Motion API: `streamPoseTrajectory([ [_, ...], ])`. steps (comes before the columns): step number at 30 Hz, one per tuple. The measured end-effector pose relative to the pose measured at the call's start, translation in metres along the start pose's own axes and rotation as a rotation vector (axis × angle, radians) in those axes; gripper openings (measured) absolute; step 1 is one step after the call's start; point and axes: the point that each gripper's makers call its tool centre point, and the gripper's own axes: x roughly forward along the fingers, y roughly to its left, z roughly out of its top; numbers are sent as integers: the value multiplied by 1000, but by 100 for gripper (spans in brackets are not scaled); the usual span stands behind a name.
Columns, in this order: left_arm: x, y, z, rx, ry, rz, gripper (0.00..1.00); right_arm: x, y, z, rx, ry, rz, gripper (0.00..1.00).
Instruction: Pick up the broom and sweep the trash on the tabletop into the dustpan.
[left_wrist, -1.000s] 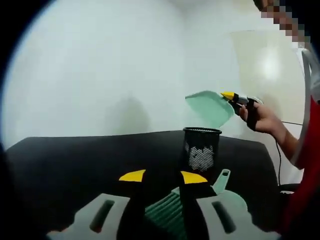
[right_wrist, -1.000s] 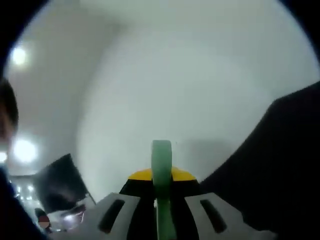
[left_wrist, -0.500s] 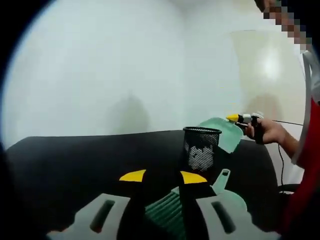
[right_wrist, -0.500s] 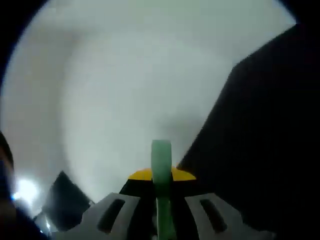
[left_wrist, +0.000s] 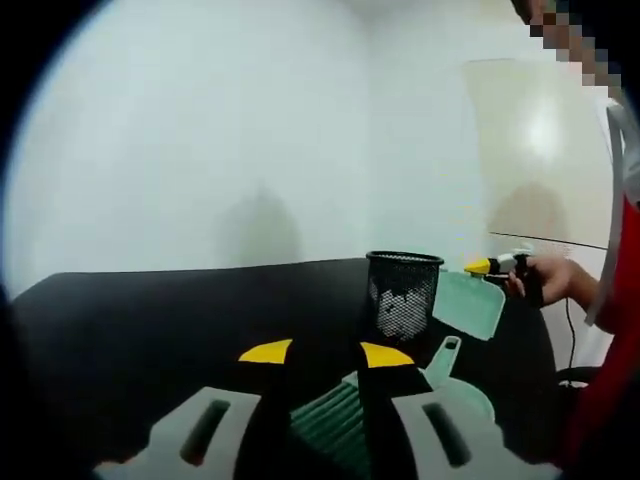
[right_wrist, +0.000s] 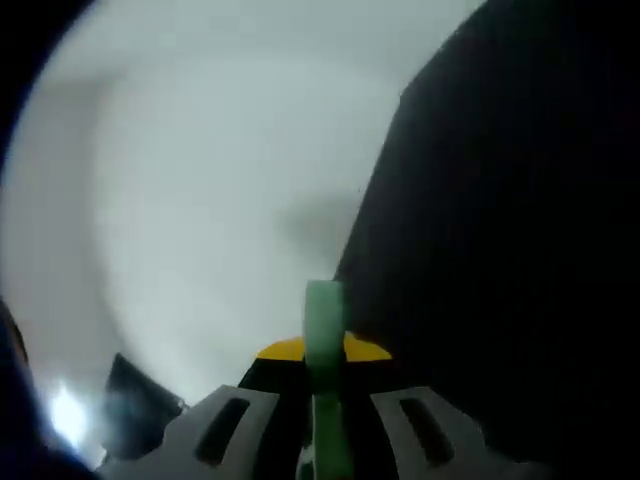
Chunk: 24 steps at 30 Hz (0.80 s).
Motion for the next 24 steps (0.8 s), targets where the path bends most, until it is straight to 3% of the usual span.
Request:
streamPoseTrajectory([
  [6,1,0,-1,2,6,2,22,-2,-14,-6,47,27,-28,13],
  [12,1,0,-2,4,11,3,22,-1,-9,-8,64,42,-11,14],
  [16,2,-1,-3,1,14,-1,22,-3,11,-8,81,42,13,28],
  [20,2,-2,-3,4,20,0,22,-8,7,0,58,9,-3,34],
  [22,2,-9,6,-7,-25,-35,22,-10,5,5,50,-4,-6,34],
  [24,2,-22,4,-31,-1,-106,22,-11,4,9,63,-11,5,34],
])
